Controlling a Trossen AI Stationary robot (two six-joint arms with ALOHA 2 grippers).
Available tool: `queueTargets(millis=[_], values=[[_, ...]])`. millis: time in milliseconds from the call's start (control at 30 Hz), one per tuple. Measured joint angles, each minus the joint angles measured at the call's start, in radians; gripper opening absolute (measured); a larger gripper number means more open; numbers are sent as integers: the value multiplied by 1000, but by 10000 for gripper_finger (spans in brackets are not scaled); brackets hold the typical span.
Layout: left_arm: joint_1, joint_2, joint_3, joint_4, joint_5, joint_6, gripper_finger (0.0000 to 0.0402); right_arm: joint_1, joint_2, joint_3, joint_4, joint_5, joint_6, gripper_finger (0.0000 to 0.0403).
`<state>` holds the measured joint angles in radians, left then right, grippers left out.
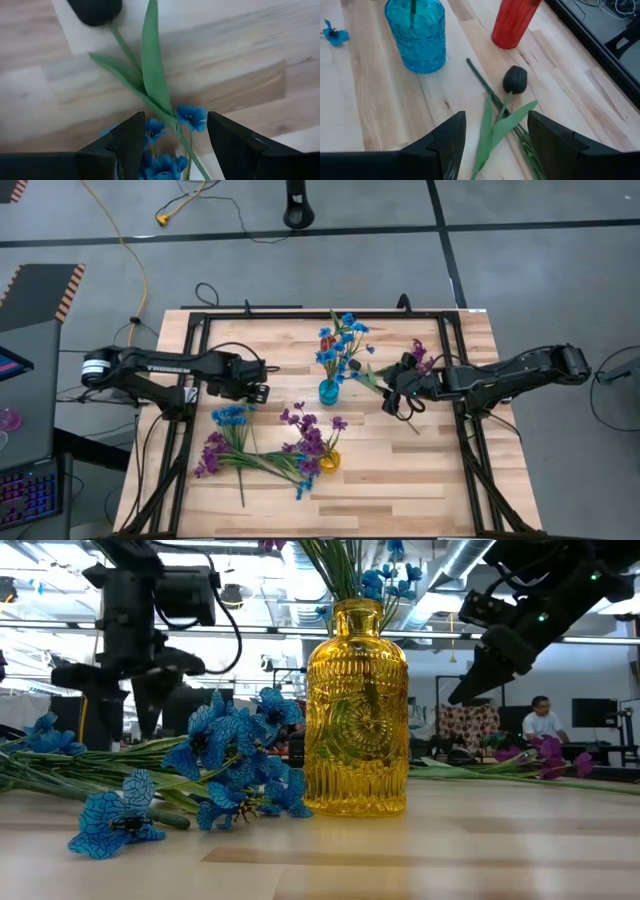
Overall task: Sort flowers into vase by color
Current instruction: Put the left black flower into the red crystal vase
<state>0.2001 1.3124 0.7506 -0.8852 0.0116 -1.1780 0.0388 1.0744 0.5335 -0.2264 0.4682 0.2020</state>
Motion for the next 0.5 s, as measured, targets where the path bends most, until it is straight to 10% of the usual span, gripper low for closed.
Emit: queueTargets(millis=[500], values=[[0, 164, 0, 7, -25, -26, 201, -2, 0, 0, 0, 0, -1, 240]])
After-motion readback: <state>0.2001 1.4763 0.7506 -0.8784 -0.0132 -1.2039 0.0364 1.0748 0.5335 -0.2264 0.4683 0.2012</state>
